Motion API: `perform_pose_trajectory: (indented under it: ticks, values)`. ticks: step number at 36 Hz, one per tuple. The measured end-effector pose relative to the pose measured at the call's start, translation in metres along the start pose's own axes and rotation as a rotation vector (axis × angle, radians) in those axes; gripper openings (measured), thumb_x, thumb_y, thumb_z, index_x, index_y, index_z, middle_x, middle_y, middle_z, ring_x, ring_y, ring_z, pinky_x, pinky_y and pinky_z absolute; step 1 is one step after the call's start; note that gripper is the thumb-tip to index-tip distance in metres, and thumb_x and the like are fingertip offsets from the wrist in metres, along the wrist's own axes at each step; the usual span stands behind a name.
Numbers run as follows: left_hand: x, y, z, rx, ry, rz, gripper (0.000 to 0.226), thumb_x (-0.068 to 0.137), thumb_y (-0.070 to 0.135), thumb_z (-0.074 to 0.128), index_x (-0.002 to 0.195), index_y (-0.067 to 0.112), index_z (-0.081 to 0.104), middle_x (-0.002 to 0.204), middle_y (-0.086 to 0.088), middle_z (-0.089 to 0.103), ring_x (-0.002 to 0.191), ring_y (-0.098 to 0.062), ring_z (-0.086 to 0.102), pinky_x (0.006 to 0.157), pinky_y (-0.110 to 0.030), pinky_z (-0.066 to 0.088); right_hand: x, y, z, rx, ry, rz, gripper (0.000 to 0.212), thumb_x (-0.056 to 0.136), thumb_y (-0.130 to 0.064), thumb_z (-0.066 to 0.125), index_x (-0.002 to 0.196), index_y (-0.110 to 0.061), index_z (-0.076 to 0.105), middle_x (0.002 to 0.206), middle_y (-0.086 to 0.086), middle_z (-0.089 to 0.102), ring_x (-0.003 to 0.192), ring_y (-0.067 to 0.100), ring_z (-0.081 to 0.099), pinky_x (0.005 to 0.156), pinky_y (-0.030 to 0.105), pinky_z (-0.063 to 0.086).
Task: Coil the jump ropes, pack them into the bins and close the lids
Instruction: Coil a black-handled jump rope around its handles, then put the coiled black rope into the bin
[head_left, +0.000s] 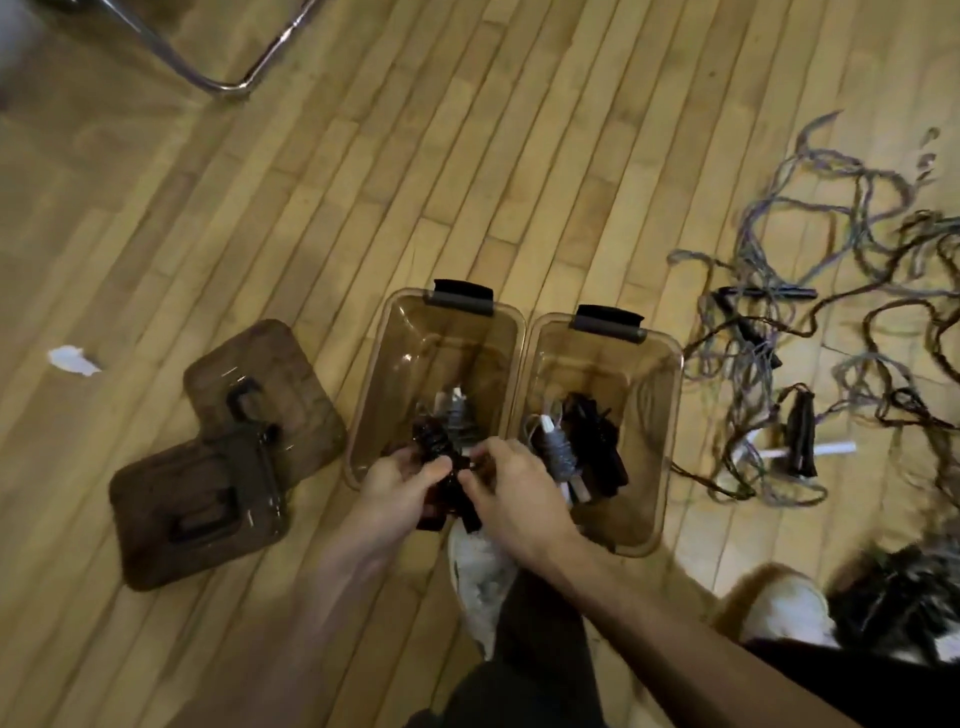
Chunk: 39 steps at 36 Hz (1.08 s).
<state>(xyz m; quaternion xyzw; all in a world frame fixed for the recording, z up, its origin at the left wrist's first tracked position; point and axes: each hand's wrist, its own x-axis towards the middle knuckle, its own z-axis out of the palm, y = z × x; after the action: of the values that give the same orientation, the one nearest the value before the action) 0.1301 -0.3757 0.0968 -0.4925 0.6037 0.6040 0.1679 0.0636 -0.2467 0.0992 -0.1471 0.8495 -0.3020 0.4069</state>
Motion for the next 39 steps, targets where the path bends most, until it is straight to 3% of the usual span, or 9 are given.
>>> perform_pose_trajectory:
  ticks: [5, 12, 14, 17, 22, 27, 33, 35, 39]
  values:
    - [0.057, 0.029, -0.027, 0.21, 0.06, 0.057, 0.047, 0.094, 0.018, 0.069, 0.137, 0.006, 0.052, 0.112, -0.006, 0.065, 0.103, -0.021, 0.065, 0.088, -0.033, 0.054, 0.046, -0.017, 0.015, 0.218, -0.114, 0.028, 0.037, 0.101, -0.005, 0.047, 0.137, -0.01, 0.057, 0.123, 0.004, 0.06, 0.102, 0.015, 0.059, 0.079, 0.01, 0.046]
    - [0.141, 0.022, -0.024, 0.43, 0.027, -0.047, 0.042, 0.094, 0.015, 0.067, 0.134, 0.006, 0.056, 0.124, -0.009, 0.065, 0.117, -0.024, 0.061, 0.107, -0.043, 0.047, 0.094, -0.011, 0.046, 0.418, -0.252, 0.173, 0.054, 0.101, 0.002, 0.045, 0.152, -0.014, 0.039, 0.121, 0.0, 0.056, 0.098, 0.01, 0.054, 0.068, 0.013, 0.046]
    - [0.154, 0.015, -0.02, 0.434, 0.002, -0.095, 0.037, 0.096, 0.013, 0.064, 0.132, 0.006, 0.058, 0.122, -0.007, 0.064, 0.119, -0.024, 0.059, 0.108, -0.04, 0.046, 0.105, -0.006, 0.053, 0.431, -0.287, 0.225, 0.047, 0.103, -0.002, 0.045, 0.148, -0.014, 0.044, 0.117, 0.001, 0.059, 0.094, 0.012, 0.058, 0.07, 0.017, 0.05]
    - [0.17, 0.001, -0.016, 0.413, 0.003, -0.156, 0.035, 0.099, 0.013, 0.059, 0.133, 0.005, 0.057, 0.126, -0.008, 0.061, 0.116, -0.023, 0.056, 0.104, -0.036, 0.045, 0.121, 0.001, 0.066, 0.449, -0.328, 0.28, 0.032, 0.106, -0.015, 0.043, 0.135, -0.012, 0.055, 0.12, 0.008, 0.066, 0.108, 0.024, 0.064, 0.097, 0.04, 0.054]
    - [0.182, -0.012, -0.007, 0.411, 0.052, -0.13, 0.031, 0.102, 0.006, 0.051, 0.131, 0.003, 0.058, 0.118, -0.009, 0.062, 0.097, -0.016, 0.054, 0.087, -0.028, 0.043, 0.134, 0.01, 0.077, 0.499, -0.374, 0.3, 0.034, 0.108, -0.018, 0.039, 0.137, -0.011, 0.055, 0.131, 0.01, 0.062, 0.12, 0.025, 0.058, 0.099, 0.034, 0.047]
    - [0.175, -0.018, 0.0, 0.497, 0.162, -0.051, 0.033, 0.1, 0.011, 0.056, 0.133, 0.004, 0.058, 0.122, -0.011, 0.063, 0.109, -0.023, 0.059, 0.09, -0.031, 0.045, 0.136, 0.017, 0.08, 0.672, -0.352, 0.361, 0.033, 0.107, -0.018, 0.041, 0.134, -0.009, 0.057, 0.128, 0.012, 0.064, 0.119, 0.025, 0.059, 0.104, 0.036, 0.048]
    - [0.138, -0.003, 0.007, 0.891, 0.251, 0.048, 0.028, 0.103, 0.021, 0.049, 0.121, 0.002, 0.06, 0.117, -0.016, 0.06, 0.113, -0.037, 0.058, 0.083, -0.038, 0.043, 0.119, 0.011, 0.043, 0.79, -0.388, 0.369, 0.02, 0.106, -0.027, 0.046, 0.107, -0.02, 0.064, 0.112, 0.001, 0.069, 0.095, 0.011, 0.064, 0.072, 0.021, 0.048]
    - [0.118, 0.009, 0.011, 1.059, 0.26, 0.13, 0.026, 0.104, 0.022, 0.047, 0.115, 0.002, 0.061, 0.117, -0.02, 0.062, 0.11, -0.038, 0.06, 0.079, -0.04, 0.044, 0.107, 0.012, 0.022, 0.777, -0.425, 0.329, 0.021, 0.107, -0.03, 0.047, 0.099, -0.024, 0.065, 0.103, -0.008, 0.068, 0.092, 0.004, 0.062, 0.073, 0.02, 0.045]
    - [0.076, 0.045, 0.031, 1.192, 0.21, 0.346, 0.026, 0.104, 0.026, 0.047, 0.112, 0.009, 0.066, 0.107, -0.014, 0.066, 0.098, -0.033, 0.064, 0.07, -0.033, 0.042, 0.076, 0.027, -0.034, 0.592, -0.446, 0.269, 0.039, 0.105, -0.038, 0.051, 0.136, -0.015, 0.056, 0.13, 0.005, 0.065, 0.113, 0.017, 0.063, 0.085, 0.029, 0.051]
